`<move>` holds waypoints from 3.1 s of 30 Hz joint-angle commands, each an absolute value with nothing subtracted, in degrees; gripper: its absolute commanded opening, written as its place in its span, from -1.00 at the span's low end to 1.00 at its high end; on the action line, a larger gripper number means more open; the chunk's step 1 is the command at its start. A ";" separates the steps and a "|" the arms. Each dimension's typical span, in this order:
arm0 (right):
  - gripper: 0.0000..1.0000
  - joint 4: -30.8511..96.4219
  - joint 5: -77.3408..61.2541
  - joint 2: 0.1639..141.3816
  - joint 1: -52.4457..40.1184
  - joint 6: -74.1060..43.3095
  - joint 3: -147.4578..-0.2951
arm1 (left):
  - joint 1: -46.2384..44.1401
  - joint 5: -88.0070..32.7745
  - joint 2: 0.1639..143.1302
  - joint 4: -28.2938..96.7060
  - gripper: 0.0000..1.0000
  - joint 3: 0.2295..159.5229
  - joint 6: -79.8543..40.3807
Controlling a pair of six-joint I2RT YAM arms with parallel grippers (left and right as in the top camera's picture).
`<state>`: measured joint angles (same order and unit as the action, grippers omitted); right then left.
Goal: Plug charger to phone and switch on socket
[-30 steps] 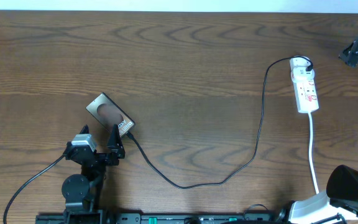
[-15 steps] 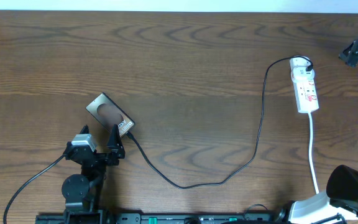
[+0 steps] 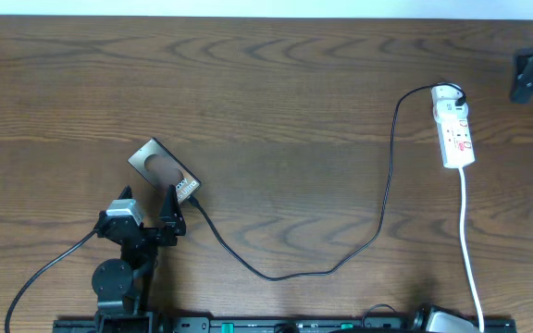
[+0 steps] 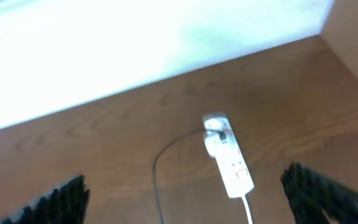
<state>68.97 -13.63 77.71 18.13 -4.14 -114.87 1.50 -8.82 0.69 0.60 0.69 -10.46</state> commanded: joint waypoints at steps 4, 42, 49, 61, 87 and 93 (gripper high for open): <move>0.98 52.86 -8.47 63.24 12.82 -4.67 -87.96 | 1.74 -9.56 0.23 3.36 0.70 0.25 -10.11; 0.98 18.15 -6.55 0.27 11.62 -12.62 -5.56 | 1.74 -9.56 0.23 3.36 0.70 0.25 -10.09; 0.98 18.15 -6.55 0.32 11.62 -12.62 -5.56 | 1.74 -9.56 0.23 3.36 0.70 0.25 -10.09; 0.98 18.13 -6.55 0.32 11.62 -12.62 -5.56 | 1.74 -9.56 0.23 3.36 0.70 0.25 -10.11; 0.99 18.09 -6.55 0.32 0.64 -12.62 -5.56 | 1.74 -9.56 0.23 3.36 0.70 0.25 -10.11; 0.99 18.13 -6.55 0.32 0.64 -12.64 -5.56 | 1.74 -9.56 0.23 3.36 0.70 0.25 -10.09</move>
